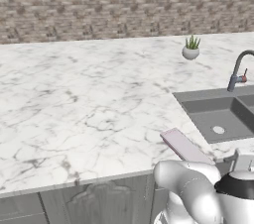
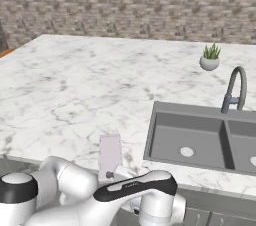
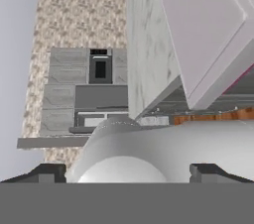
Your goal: The ice cube tray has been filled with water. Take the tray and place it in the freezer to make ice. Close the freezer door after placing the tray.
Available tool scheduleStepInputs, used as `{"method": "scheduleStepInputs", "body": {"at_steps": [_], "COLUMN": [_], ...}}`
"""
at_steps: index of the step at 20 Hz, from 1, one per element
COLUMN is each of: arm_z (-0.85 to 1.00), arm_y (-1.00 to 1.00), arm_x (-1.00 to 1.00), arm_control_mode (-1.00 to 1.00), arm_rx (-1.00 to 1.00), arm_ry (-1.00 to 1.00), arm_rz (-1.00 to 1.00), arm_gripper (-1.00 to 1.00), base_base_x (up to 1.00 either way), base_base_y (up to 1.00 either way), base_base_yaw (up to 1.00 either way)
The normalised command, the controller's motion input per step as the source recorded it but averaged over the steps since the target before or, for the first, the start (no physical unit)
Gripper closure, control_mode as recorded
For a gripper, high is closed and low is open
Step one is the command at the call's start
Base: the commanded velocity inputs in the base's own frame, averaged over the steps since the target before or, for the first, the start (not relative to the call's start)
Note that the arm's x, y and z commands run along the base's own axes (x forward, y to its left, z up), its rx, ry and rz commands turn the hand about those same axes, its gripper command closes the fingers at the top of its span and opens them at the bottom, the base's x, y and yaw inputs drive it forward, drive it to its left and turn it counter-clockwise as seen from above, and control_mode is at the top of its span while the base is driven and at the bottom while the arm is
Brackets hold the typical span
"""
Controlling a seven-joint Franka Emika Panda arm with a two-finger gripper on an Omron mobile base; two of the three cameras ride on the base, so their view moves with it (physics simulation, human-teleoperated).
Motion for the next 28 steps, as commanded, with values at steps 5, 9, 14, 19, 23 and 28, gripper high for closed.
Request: {"method": "scheduleStepInputs", "body": {"at_steps": [5, 9, 14, 19, 23, 28], "arm_z": [-0.08, -0.14, -0.20, -0.15, -0.17, -0.17], "arm_y": [0.00, 0.00, 0.00, 0.00, 0.00, 0.00], "arm_x": [0.24, 0.16, 0.15, 0.19, 0.19, 0.11], "arm_control_mode": [-1.00, -1.00, -1.00, -1.00, -1.00, -1.00], "arm_rx": [0.00, 0.00, 0.00, 0.00, 0.00, 0.00], "arm_ry": [0.04, 0.01, 0.00, 0.00, 0.02, 0.00], "arm_rz": [-0.06, -0.01, 0.00, 0.00, 0.00, 0.00], "arm_gripper": [-1.00, -1.00, -1.00, -1.00, -1.00, -1.00], "base_base_x": [0.00, 0.00, 0.00, 0.00, 0.00, 0.00], "base_base_y": [0.00, 0.00, 0.00, 0.00, 0.00, 0.00], "base_base_yaw": [0.00, 0.00, 0.00, 0.00, 0.00, 0.00]}}
